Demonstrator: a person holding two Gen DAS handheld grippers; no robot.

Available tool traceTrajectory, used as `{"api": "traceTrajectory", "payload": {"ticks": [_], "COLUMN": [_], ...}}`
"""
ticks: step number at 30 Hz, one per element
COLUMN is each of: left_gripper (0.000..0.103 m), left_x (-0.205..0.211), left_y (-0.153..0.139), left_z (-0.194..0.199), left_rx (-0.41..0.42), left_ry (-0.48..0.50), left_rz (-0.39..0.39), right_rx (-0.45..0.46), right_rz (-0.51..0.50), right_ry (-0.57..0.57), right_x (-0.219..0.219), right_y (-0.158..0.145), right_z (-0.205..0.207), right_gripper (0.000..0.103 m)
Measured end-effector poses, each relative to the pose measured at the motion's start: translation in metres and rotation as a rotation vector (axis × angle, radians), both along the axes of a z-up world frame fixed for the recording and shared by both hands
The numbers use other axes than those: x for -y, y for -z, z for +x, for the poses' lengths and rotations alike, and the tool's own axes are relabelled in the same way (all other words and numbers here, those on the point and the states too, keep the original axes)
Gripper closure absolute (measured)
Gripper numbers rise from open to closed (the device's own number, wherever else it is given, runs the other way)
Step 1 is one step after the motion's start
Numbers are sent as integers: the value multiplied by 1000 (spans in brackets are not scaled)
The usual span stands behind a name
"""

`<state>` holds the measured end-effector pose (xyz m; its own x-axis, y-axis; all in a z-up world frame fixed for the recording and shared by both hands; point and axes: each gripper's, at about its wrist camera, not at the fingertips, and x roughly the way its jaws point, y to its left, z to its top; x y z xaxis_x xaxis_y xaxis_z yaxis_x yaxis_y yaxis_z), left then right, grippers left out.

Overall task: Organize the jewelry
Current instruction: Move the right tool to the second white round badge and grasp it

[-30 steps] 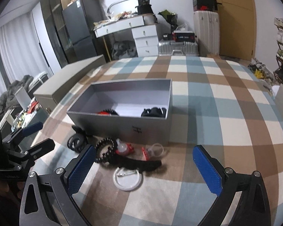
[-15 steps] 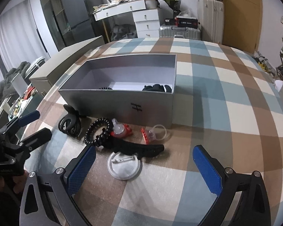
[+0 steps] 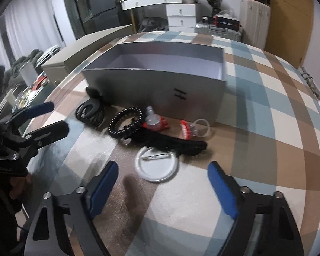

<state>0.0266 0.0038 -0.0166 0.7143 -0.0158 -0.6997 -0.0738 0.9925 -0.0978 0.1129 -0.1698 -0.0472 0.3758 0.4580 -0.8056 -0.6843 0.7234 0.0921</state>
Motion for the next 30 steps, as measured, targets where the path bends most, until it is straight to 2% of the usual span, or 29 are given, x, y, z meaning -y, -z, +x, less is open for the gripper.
{"api": "traceTrajectory", "payload": {"ticks": [6,11,14,17,25,30], "left_gripper": [1,2,1,1,1,1], "left_x": [3,2,2,2,2,2], "left_y": [1,1,1,1,1,2], "left_z": [0,1,1,1,2,2], "left_rx": [-2,-4,-3,-4,-7,-8], "left_ry": [17,15,14,17,16,13], "left_rz": [15,11,11,8,8,4], "right_rx": [31,78,93,100,84,60], "right_rz": [-22,-48,-45,-40,-4,61], "right_ry": [-33,-34,-39,-50,-102,-141], "right_x": [-8,-14,-16,-18,-19,-16], "right_y": [0,3,2,1,-6,-15], "right_z": [-6,-9,-11,-13,-20,-24], "right_gripper": [35,39,49,63,64,64]}}
